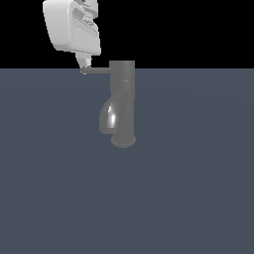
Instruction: Turn on the faucet by rotating a designated handle.
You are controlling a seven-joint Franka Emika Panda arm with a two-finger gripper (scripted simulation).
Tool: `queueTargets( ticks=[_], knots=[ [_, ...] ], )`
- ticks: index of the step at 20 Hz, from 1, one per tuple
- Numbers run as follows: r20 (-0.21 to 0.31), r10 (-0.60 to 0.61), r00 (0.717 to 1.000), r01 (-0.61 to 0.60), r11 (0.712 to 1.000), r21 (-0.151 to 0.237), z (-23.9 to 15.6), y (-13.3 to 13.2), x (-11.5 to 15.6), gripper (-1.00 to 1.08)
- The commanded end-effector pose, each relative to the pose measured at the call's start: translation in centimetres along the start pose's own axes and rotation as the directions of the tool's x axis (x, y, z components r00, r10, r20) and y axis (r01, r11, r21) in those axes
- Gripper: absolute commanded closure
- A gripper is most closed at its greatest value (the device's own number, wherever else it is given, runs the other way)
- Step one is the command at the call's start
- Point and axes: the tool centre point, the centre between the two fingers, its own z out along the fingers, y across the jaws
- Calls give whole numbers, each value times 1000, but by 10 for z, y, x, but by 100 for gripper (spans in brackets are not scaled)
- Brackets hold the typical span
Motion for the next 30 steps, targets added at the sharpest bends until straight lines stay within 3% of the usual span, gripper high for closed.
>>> queueTargets(
  ticks=[1, 14, 16, 30],
  knots=[
    [-2, 8, 1000, -8, 1000, -3, 0, 6, 11, 108],
    [-2, 7, 1000, -7, 1000, -4, 0, 35, 41, 108],
    [-2, 1, 1000, -1, 1000, -2, 0, 33, 35, 108],
    [-2, 6, 1000, -6, 1000, -5, 0, 29, 127, 108]
  ],
)
